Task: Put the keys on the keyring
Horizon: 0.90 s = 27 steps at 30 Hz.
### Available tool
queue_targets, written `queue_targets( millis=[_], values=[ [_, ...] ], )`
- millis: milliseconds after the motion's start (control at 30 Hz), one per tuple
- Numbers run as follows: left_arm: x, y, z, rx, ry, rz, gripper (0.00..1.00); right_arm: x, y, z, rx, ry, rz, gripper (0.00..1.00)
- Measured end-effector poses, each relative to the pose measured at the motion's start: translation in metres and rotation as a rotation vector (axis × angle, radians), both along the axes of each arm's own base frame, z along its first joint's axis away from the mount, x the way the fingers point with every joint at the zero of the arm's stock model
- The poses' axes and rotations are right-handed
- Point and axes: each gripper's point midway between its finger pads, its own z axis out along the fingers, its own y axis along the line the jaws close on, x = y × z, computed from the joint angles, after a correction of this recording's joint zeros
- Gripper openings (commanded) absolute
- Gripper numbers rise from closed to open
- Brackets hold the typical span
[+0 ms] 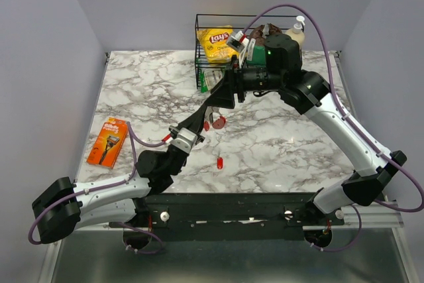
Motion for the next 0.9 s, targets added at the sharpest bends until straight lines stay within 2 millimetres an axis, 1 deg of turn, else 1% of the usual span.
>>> queue_targets(
  millis=[167, 367, 433, 500, 533, 633, 700, 767, 900],
  values=[
    [0.000, 0.001, -0.002, 0.004, 0.002, 0.001, 0.00, 0.001, -0.002, 0.001, -0.001, -0.008, -0.016, 0.75],
    [0.000, 0.002, -0.002, 0.002, 0.001, 0.004, 0.00, -0.001, -0.010, 0.003, 0.003, -0.032, -0.048, 0.77],
    [0.001, 0.003, -0.002, 0.002, 0.001, 0.006, 0.00, -0.001, -0.013, 0.000, -0.001, -0.040, -0.062, 0.80],
    [0.002, 0.005, -0.002, 0.002, 0.003, 0.013, 0.00, -0.001, -0.018, -0.007, -0.014, -0.042, -0.085, 0.80],
    [0.003, 0.007, -0.004, 0.002, 0.008, 0.018, 0.00, -0.001, -0.021, -0.015, -0.025, -0.044, -0.102, 0.83],
    [0.006, 0.017, -0.012, 0.006, 0.030, 0.037, 0.00, 0.001, -0.033, -0.046, -0.084, -0.026, -0.157, 0.83],
    [0.011, 0.029, -0.020, 0.009, 0.056, 0.064, 0.00, 0.002, -0.040, -0.074, -0.133, -0.004, -0.193, 0.83],
    [0.014, 0.040, -0.026, 0.011, 0.078, 0.088, 0.00, 0.000, -0.048, -0.111, -0.199, 0.040, -0.218, 0.83],
    [0.020, 0.066, -0.035, 0.004, 0.129, 0.137, 0.00, -0.008, -0.064, -0.196, -0.357, 0.161, -0.241, 0.80]
  ],
)
